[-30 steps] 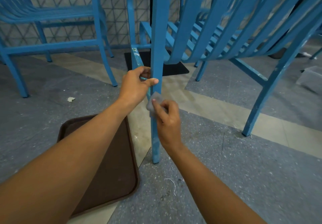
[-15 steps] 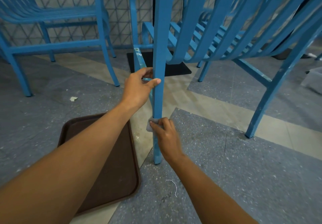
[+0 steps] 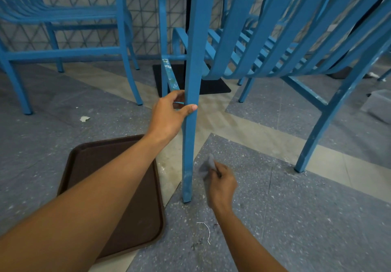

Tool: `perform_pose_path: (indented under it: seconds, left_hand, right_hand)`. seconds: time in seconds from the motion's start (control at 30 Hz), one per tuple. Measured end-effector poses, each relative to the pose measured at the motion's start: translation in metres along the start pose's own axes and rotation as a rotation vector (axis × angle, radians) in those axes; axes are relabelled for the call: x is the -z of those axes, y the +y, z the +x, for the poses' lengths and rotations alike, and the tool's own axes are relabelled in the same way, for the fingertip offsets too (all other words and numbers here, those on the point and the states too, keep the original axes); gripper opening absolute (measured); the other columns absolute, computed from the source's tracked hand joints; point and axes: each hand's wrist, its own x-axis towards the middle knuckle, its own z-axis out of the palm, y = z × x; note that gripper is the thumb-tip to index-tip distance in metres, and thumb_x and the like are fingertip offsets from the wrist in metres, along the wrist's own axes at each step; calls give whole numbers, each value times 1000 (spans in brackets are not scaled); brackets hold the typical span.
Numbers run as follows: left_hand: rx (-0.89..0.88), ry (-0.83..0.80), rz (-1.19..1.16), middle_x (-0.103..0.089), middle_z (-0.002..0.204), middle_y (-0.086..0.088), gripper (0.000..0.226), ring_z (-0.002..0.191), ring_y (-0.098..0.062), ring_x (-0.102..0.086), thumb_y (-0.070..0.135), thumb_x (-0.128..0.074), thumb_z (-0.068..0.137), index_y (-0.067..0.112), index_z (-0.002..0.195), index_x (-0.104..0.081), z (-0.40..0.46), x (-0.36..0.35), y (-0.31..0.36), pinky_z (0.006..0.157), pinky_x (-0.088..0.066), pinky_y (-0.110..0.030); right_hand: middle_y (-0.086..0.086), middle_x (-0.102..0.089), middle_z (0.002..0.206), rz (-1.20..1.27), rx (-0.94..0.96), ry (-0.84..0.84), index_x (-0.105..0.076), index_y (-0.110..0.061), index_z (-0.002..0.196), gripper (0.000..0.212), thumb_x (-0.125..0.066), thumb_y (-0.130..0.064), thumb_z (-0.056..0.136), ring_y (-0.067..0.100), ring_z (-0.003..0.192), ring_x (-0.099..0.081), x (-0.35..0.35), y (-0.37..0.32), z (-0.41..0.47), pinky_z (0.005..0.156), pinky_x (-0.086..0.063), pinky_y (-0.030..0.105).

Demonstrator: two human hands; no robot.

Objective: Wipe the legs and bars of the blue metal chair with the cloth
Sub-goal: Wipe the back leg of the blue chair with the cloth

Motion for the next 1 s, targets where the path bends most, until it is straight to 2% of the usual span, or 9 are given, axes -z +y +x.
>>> perform_pose_path:
  seconds: [0.07,0.13,0.23,0.3,0.4,0.53,0.67,0.87,1.0]
  left_hand:
    - [-3,14,-6,-64,113,3,42,107,-14,-59,21,-69,81,15,121,-58,0,-2,-1,95,-49,-31]
    - [-6,27,-10,-64,114,2,40,106,-13,-60,20,-68,82,15,120,-59,-1,-4,-1,91,-49,-26]
    - [-5,51,-9,-64,114,2,38,104,-11,-60,20,-68,83,15,119,-59,-2,-5,-2,85,-47,-20]
    - [2,75,-7,-64,113,3,37,102,-10,-60,21,-68,82,16,118,-60,-2,-6,-2,82,-47,-18]
    - [6,83,-1,-65,110,2,36,99,-10,-61,21,-69,82,15,116,-61,-2,-6,-2,77,-46,-13]
    - [-4,79,8,-65,106,5,34,98,-10,-61,21,-69,82,16,114,-62,-3,-6,-2,77,-46,-12]
    - [-3,97,27,-63,108,5,38,95,-8,-59,21,-67,83,15,120,-59,-4,-7,-3,68,-44,-7]
    - [-21,131,49,-61,102,6,37,87,-4,-57,18,-67,84,11,119,-59,-8,-10,1,63,-41,3]
    - [-25,118,68,-61,107,7,43,85,1,-58,20,-67,83,13,123,-55,-11,-10,-4,67,-44,-2]
  right_hand:
    - [-7,-65,100,15,21,-50,-65,-12,113,26,-54,-4,91,5,90,-60,-9,-9,3,86,-49,14]
    - [-11,-64,90,67,43,-141,-66,-15,110,26,-52,-3,91,0,82,-60,-18,-17,2,71,-46,4]
    - [-7,-62,77,44,69,-196,-72,-13,97,21,-52,-5,92,-1,67,-54,-26,-15,-2,59,-43,6]
    - [-3,-62,77,-25,87,-194,-71,-8,99,22,-51,-4,92,-2,63,-52,-28,-10,-1,56,-39,4]
    - [1,-59,71,-102,94,-197,-70,-8,91,21,-50,-4,93,8,63,-50,-26,-1,-1,52,-36,8]
    - [-2,-55,61,-93,11,-242,-62,-7,73,24,-49,-7,94,3,55,-49,-21,12,-8,53,-40,11]
    - [3,-59,63,-59,-26,-277,-65,1,73,28,-50,-11,94,8,60,-55,-19,24,-11,64,-51,30]
    - [4,-58,72,-94,1,-300,-67,8,80,22,-48,2,90,4,64,-52,-11,27,-11,62,-45,15]
    - [-1,-65,82,-250,60,-343,-72,-4,91,30,-44,6,86,7,76,-57,1,35,-6,63,-40,8]
